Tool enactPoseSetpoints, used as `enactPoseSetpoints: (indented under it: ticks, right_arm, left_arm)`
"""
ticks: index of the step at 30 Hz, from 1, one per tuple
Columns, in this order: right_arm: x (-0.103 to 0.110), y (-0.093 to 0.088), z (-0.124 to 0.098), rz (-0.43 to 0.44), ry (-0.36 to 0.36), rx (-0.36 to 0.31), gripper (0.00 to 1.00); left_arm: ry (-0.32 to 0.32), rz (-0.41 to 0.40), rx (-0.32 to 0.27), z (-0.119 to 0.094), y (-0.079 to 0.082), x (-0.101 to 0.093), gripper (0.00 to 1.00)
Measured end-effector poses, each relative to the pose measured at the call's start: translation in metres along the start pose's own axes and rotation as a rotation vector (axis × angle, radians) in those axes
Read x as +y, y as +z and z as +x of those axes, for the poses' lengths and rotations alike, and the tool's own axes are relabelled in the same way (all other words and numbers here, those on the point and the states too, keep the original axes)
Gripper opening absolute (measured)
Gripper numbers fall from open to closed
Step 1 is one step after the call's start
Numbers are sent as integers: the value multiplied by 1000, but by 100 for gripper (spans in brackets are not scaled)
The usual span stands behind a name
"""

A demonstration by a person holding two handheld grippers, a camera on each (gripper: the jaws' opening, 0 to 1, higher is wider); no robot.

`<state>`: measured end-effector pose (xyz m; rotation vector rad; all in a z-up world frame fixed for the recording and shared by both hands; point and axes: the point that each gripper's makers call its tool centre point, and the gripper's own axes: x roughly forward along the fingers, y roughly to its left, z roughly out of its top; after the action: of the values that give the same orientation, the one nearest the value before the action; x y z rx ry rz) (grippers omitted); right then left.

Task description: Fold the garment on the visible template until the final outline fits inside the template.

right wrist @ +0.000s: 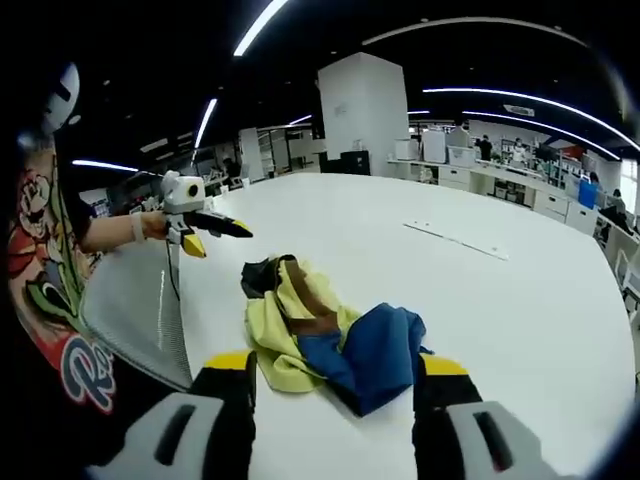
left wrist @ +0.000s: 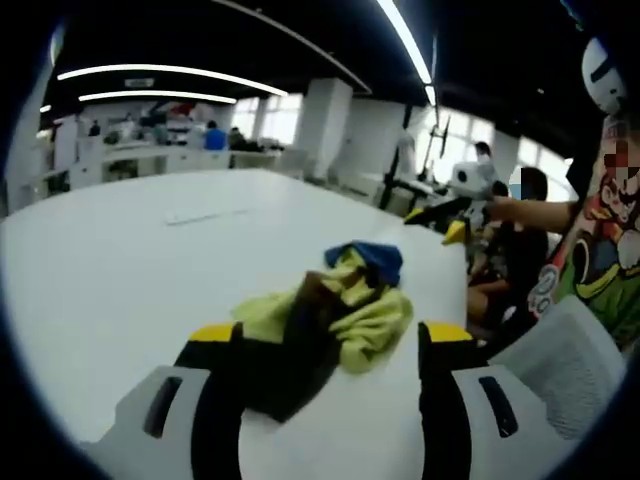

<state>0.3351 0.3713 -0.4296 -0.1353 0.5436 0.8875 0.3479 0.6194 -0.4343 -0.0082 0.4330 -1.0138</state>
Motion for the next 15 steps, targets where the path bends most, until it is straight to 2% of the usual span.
enactPoseSetpoints:
  ticks: [15]
  right_arm:
    - [4, -7, 1, -21, 20, 36, 51]
  left_arm:
    - [-28, 22, 41, 9, -7, 2, 58]
